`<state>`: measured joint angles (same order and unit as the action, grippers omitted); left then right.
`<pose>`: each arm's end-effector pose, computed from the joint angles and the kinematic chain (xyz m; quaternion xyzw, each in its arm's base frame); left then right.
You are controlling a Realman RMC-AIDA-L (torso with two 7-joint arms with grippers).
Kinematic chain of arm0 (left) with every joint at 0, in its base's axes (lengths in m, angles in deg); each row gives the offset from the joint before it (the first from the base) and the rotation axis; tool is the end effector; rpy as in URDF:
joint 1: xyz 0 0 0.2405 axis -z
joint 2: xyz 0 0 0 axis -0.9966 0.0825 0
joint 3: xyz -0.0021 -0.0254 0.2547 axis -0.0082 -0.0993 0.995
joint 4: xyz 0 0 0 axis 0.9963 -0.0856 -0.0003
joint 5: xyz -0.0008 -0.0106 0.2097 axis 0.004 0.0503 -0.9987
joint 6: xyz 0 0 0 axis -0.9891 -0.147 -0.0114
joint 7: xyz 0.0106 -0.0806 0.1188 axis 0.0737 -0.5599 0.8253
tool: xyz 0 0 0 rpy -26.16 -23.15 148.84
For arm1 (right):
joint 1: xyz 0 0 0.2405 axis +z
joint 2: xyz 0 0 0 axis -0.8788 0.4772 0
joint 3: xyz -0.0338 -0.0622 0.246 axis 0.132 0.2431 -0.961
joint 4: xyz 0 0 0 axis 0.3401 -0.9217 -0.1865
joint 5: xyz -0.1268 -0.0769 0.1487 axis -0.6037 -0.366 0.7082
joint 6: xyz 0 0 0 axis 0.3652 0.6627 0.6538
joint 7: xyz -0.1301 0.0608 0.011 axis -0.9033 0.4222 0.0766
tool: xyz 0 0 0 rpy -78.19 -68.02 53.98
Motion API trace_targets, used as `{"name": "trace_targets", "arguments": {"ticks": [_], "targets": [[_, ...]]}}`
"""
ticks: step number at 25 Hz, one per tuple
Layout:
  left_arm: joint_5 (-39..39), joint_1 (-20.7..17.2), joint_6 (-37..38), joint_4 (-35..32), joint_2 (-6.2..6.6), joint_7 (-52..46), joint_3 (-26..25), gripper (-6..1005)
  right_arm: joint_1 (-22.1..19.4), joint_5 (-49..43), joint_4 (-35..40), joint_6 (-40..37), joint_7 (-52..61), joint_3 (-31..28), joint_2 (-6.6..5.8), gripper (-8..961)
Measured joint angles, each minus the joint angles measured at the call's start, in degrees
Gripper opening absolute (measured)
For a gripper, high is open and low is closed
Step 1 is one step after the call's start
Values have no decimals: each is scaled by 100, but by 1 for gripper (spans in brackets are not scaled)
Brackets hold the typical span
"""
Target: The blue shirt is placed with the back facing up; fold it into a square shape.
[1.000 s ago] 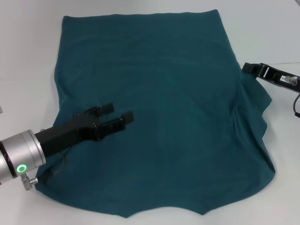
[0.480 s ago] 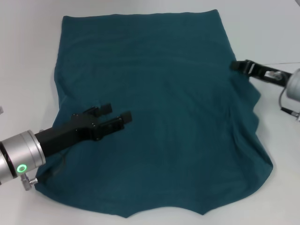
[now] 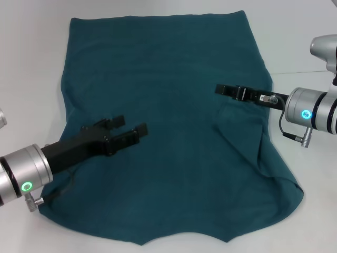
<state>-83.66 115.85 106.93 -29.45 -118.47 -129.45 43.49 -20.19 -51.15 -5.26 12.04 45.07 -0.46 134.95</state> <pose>-0.2405 0.3522 -0.0334 -0.8535 -0.3338 -0.3530 0.1885 0.2531 0.4292 -0.0105 -0.7699 0.4972 0.2840 0.2817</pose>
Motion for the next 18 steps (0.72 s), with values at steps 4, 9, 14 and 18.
{"name": "trace_targets", "arguments": {"ticks": [4, 9, 14, 18], "targets": [[2, 0, -28, 29, 8, 0, 2, 887, -5, 19, 15, 15, 35, 2, -41, 305], [2, 4, -31, 30, 11, -6, 0, 887, -136, 30, 62, -173, 177, -23, -223, 479], [2, -10, 6, 8, 18, -51, -21, 887, -310, -14, 81, -612, 364, 8, -517, 642], [-45, -122, 71, -155, 24, -289, -33, 887, -493, -92, 108, -1213, 486, -18, -748, 800]]}}
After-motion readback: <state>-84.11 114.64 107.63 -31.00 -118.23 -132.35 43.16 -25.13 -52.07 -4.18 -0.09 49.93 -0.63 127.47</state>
